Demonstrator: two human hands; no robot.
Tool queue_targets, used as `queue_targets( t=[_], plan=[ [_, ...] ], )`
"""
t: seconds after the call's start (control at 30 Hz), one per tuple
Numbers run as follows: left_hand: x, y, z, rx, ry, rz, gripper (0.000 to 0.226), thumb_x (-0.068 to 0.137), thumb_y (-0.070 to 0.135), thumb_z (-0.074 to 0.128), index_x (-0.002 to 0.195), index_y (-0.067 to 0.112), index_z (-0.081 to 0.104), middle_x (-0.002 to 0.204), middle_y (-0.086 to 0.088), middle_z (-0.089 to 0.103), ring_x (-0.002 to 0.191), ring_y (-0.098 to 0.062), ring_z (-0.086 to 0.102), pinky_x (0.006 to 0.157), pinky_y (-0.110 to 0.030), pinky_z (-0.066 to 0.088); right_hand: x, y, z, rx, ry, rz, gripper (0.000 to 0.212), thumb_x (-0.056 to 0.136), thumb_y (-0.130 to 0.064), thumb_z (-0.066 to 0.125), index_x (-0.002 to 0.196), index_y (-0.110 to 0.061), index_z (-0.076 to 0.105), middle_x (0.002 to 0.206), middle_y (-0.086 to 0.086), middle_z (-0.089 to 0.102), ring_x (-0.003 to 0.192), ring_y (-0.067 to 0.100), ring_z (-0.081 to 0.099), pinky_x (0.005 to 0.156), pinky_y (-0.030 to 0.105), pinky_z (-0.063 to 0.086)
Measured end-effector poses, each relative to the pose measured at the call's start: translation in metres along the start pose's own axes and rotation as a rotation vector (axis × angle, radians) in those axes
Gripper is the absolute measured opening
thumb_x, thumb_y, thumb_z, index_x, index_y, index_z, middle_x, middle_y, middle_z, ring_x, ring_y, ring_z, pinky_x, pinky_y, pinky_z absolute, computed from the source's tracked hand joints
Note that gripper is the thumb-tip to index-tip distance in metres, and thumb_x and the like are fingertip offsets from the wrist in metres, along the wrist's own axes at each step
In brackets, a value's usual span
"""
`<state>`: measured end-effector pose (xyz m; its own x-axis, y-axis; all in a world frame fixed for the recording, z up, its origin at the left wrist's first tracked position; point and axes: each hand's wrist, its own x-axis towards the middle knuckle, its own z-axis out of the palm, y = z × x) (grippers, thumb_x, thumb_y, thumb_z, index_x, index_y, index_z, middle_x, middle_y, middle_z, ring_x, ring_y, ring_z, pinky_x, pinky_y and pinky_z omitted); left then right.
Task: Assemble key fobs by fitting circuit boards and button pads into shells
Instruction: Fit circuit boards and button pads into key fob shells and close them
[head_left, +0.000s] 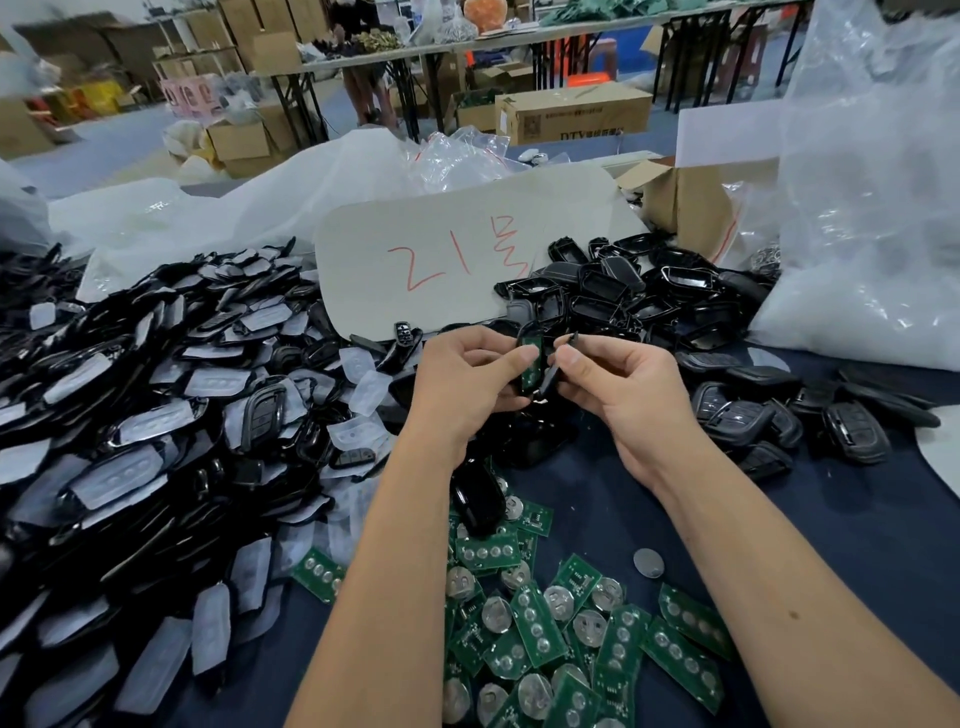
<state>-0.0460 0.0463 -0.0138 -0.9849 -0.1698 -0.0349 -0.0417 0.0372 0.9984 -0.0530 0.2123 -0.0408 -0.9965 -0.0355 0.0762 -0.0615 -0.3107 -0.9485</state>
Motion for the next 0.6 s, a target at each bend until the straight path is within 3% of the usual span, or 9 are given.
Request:
queue_targets(
  t=[0.17,0.27,0.37,0.5,0.6],
  plan=[
    [-0.005,-0.001,0.005,0.201,-0.070,0.181,0.032,0.084,0.006,0.083,0.076,0.037,0.080,0.074,0.000,0.075,0.071,-0.012,0.073,0.066,-0.027,0.061,-0.001,0.003,0.004,-0.159,0.075,-0.083,0.010,0.088,-0.014,0.083,0.087,-0.023,0.081,0.087,-0.001,0.080,0.081,0.009,0.074,0.071,0.021,0.058],
    [-0.006,-0.002,0.003,0.246,-0.120,0.225,0.034,0.087,0.001,0.078,0.087,0.035,0.081,0.080,0.002,0.077,0.074,-0.012,0.073,0.069,-0.027,0.061,-0.001,0.006,0.006,-0.179,0.090,-0.098,0.016,0.085,-0.016,0.086,0.080,-0.031,0.082,0.086,-0.002,0.081,0.082,0.011,0.076,0.074,0.024,0.060],
    [-0.006,-0.003,0.000,0.317,-0.153,0.264,0.034,0.087,0.001,0.076,0.094,0.034,0.080,0.081,0.007,0.076,0.073,-0.013,0.071,0.070,-0.030,0.063,0.001,0.009,0.005,-0.202,0.114,-0.082,0.008,0.078,-0.030,0.089,0.082,-0.030,0.083,0.085,0.001,0.081,0.080,0.015,0.078,0.076,0.035,0.063],
    [-0.008,-0.001,-0.005,0.393,-0.175,0.295,0.030,0.077,0.010,0.087,0.091,0.036,0.080,0.084,0.004,0.074,0.069,-0.012,0.062,0.078,-0.040,0.061,0.002,0.011,0.005,-0.297,0.180,-0.090,0.041,0.064,-0.057,0.089,0.085,-0.022,0.082,0.082,0.001,0.079,0.084,0.028,0.078,0.080,0.053,0.064],
    [-0.008,0.000,-0.004,0.413,-0.168,0.304,0.027,0.073,0.012,0.090,0.092,0.030,0.081,0.085,-0.002,0.073,0.067,-0.016,0.060,0.077,-0.047,0.059,0.003,0.010,0.005,-0.347,0.207,-0.091,0.050,0.060,-0.063,0.088,0.084,-0.020,0.081,0.080,0.000,0.079,0.082,0.025,0.077,0.078,0.053,0.063]
  ],
)
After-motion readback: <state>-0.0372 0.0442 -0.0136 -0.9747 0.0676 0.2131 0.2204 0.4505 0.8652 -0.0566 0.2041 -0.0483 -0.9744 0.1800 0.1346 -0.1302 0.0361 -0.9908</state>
